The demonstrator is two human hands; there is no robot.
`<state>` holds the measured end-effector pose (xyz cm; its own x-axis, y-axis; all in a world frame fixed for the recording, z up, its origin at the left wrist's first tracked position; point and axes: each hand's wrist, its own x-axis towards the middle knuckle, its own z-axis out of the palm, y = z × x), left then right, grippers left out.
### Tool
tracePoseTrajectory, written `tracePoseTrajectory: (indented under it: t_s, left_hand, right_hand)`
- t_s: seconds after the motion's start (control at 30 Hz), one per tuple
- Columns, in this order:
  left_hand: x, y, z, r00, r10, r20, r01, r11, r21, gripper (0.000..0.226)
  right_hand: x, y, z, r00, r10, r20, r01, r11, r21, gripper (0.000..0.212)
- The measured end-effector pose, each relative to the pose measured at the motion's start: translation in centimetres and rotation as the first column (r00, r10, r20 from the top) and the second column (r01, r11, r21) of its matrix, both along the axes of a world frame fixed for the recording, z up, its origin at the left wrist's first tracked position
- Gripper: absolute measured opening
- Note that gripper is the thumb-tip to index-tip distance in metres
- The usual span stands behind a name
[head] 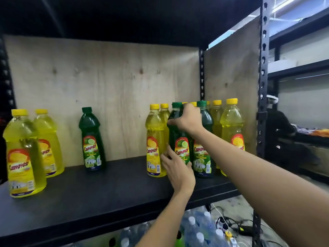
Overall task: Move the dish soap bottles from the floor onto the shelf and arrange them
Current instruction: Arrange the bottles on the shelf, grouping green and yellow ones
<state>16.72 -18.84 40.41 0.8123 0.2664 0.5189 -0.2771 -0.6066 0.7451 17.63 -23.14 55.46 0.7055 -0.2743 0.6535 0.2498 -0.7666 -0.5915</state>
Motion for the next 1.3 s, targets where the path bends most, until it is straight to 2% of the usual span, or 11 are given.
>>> tracePoseTrajectory:
  t_s: [0.17,0.3,0.43,0.63,0.83,0.93,1.07,1.3]
  left_hand:
    - [-1.5,0.9,-0.2,0.997,-0.033,0.066,0.036,0.998,-0.047,0.097]
    - [-3.5,2.7,-0.5,0.988,-0.069,0.140,0.086,0.989,-0.119,0.099]
    - [-5.1,6.7,0.5,0.978,-0.079,0.196,0.104,0.987,-0.120,0.098]
    - [-3.8,17.0,2.1,0.984,-0.015,0.178,0.018,1.000,-0.017,0.099]
    - [-0.5,26.3,1.8,0.998,0.001,0.067,-0.003,0.999,0.040,0.106]
    - [1.0,29.0,1.8,0.999,0.017,0.049,-0.019,0.998,0.054,0.103]
    - [3.2,31.5,1.5,1.000,0.023,0.020,-0.024,0.999,0.045,0.104]
    - [5.1,33.2,1.1,1.000,0.000,0.029,-0.001,0.998,0.064,0.103]
  right_hand:
    - [-3.6,1.6,-1.7,0.984,0.015,0.179,-0.010,1.000,-0.028,0.054]
    - [-6.8,4.2,-1.8,0.958,0.067,0.279,-0.043,0.995,-0.090,0.050]
    - [-8.1,8.0,0.0,0.942,0.122,0.312,-0.092,0.990,-0.107,0.058]
    - [-5.8,15.3,1.6,0.939,0.216,0.268,-0.220,0.975,-0.014,0.058]
    - [-0.5,22.5,0.9,0.946,0.280,0.163,-0.290,0.956,0.044,0.051]
    - [1.8,25.7,0.9,0.952,0.282,0.119,-0.288,0.957,0.030,0.046]
    - [4.2,28.6,0.7,0.963,0.261,0.063,-0.262,0.965,0.006,0.054]
    - [6.4,30.1,0.5,0.962,0.271,0.035,-0.272,0.962,0.019,0.055]
